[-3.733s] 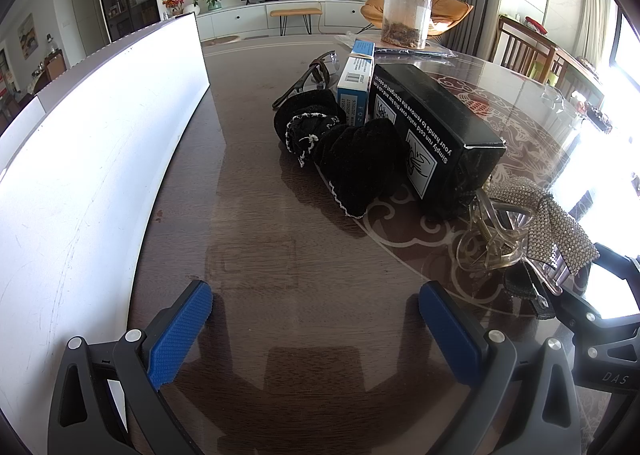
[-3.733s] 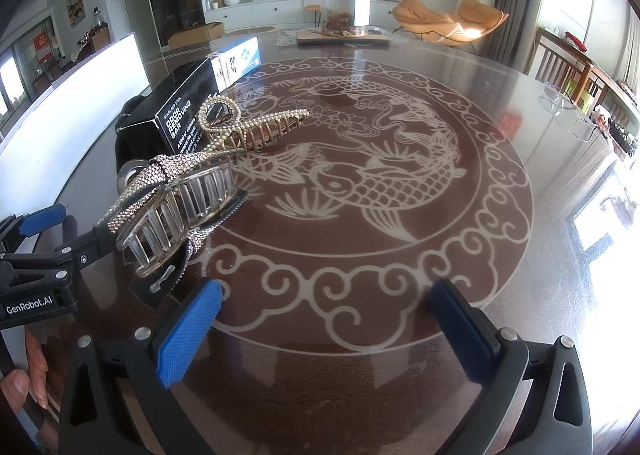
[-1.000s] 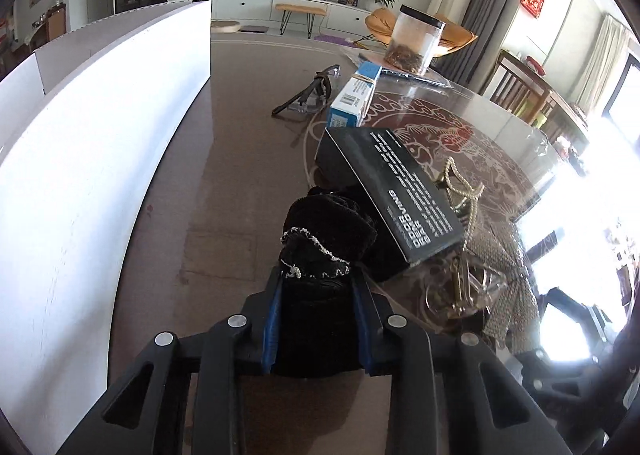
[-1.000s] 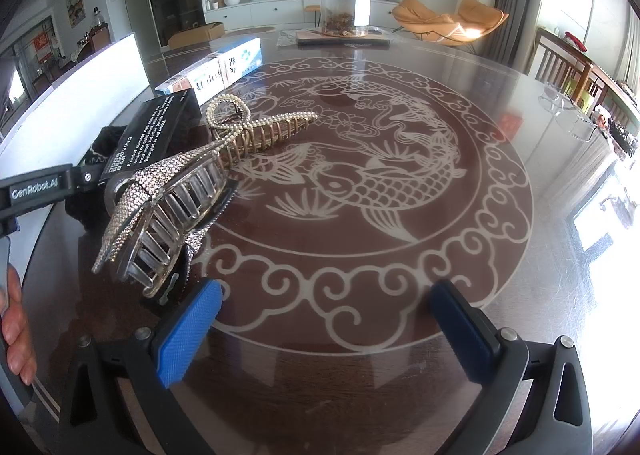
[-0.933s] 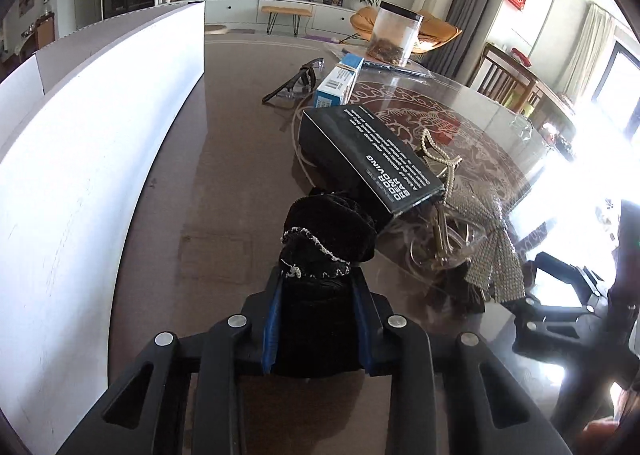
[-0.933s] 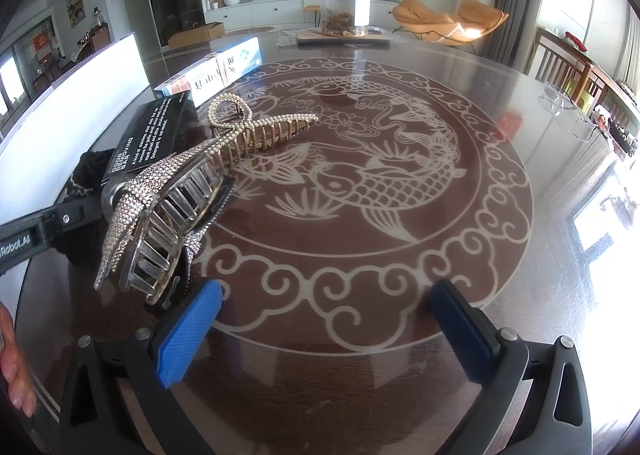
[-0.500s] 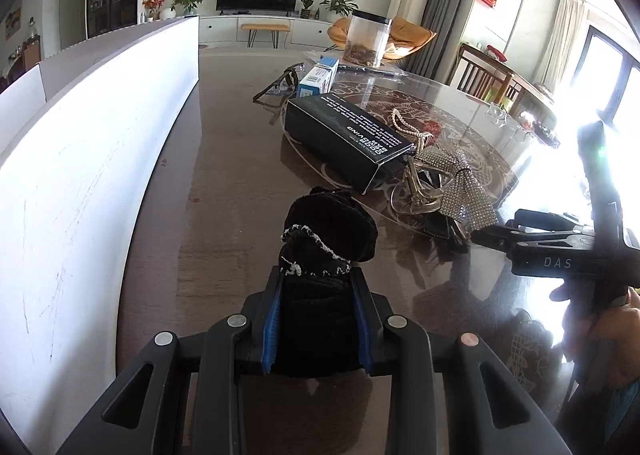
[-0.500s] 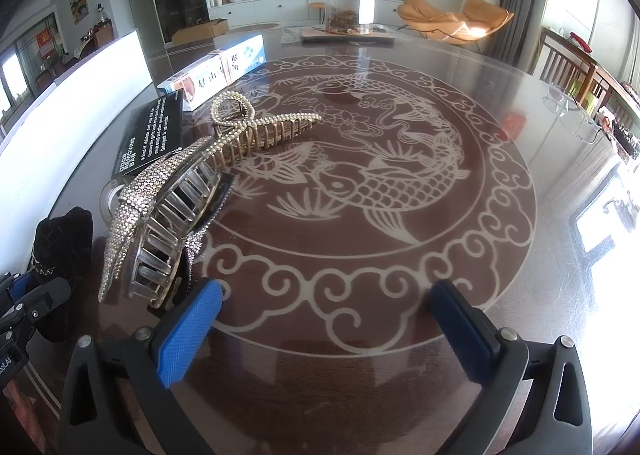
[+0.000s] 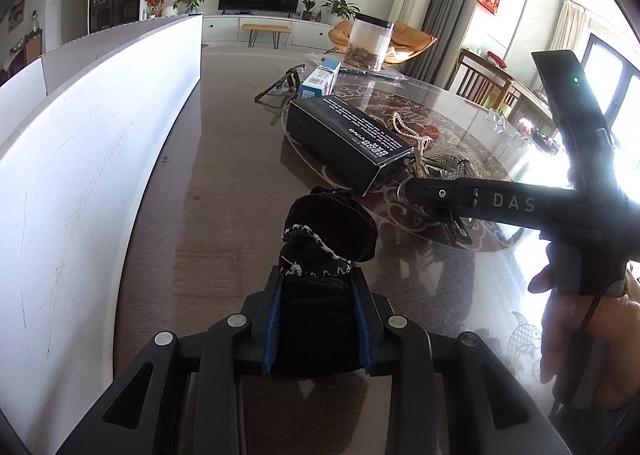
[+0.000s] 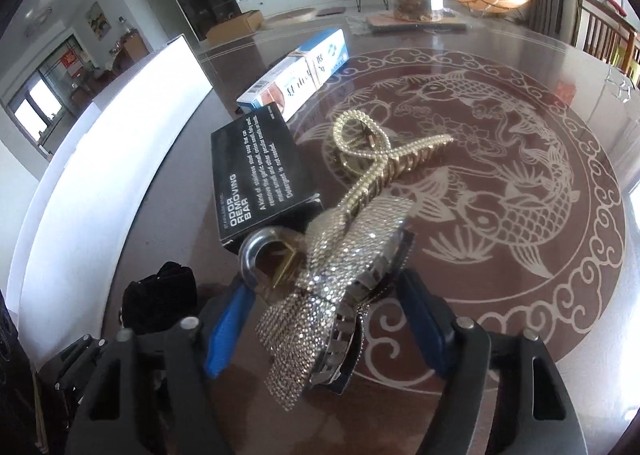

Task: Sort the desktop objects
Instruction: 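Grasp the rhinestone bow clip with the right gripper while the left gripper lifts the pouch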

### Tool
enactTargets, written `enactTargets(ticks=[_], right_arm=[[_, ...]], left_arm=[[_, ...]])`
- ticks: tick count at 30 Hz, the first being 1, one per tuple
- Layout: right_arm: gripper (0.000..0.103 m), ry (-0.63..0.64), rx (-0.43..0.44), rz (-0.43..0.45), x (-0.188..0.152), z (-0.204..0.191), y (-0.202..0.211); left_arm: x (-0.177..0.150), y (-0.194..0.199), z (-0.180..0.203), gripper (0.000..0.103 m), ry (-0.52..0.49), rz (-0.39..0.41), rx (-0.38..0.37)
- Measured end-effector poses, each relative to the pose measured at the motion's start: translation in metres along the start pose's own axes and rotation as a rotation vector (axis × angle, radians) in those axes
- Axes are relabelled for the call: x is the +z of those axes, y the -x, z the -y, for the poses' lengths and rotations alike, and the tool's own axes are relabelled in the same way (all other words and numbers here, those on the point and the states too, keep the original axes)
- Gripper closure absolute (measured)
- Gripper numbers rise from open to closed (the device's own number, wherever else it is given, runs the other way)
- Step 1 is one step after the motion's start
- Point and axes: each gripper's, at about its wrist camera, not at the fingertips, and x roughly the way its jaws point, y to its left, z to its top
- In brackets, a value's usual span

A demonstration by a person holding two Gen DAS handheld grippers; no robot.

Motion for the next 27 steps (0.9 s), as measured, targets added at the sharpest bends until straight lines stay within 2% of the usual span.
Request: enactTargets(ticks=[2,6,10,12,13,14,15,16,17,21,23,27], right_arm=[[0.052,-0.006,0.017,0.023,-0.011,0.007,0.007],[0.052,0.036,-0.014,0.055,-0.051,0.028,0.039],[0.052,0.051,-0.064,0.098,-0.098,0.061,0.075],[0.047,0.036,-0.093,0.102,-0.113,0.074,0.085],[0.029,0.028,-0.108,0.088,-0.116,0.079,0.086],[0.015,0.016,-0.113,0.081,-0.118,0.083,0.085],[0.014,0.009,-0.106,0.087,-0.118,0.085,0.085],[0.014,0.01,-0.103,0.088,-0.117,0.086,0.084],[0.014,0.015,-0.112,0.084,-0.115,0.085,0.082],[0.014,0.023,-0.153,0.066,-0.106,0.08,0.073],[0.013,0.03,-0.173,0.078,-0.107,0.078,0.071],[0.005,0.052,-0.203,0.086,-0.111,0.073,0.068]], left_arm=[[0.0,0.0,0.001,0.072,-0.003,-0.001,0.004],[-0.003,0.001,0.005,0.072,-0.029,-0.007,0.004],[-0.01,0.003,0.025,0.072,-0.126,-0.029,-0.013],[-0.012,0.003,0.032,0.07,-0.141,-0.035,0.008],[-0.011,0.002,0.033,0.064,-0.128,-0.036,0.002],[-0.01,0.001,0.034,0.051,-0.11,-0.038,-0.023],[-0.009,0.0,0.035,0.043,-0.101,-0.041,-0.05],[-0.008,-0.001,0.038,0.031,-0.111,-0.05,-0.057],[-0.008,-0.004,0.044,0.022,-0.138,-0.064,-0.036],[-0.012,-0.013,0.062,0.017,-0.254,-0.099,0.053],[-0.013,-0.018,0.065,0.0,-0.261,-0.124,0.062],[-0.01,-0.02,0.065,0.0,-0.254,-0.126,0.063]])
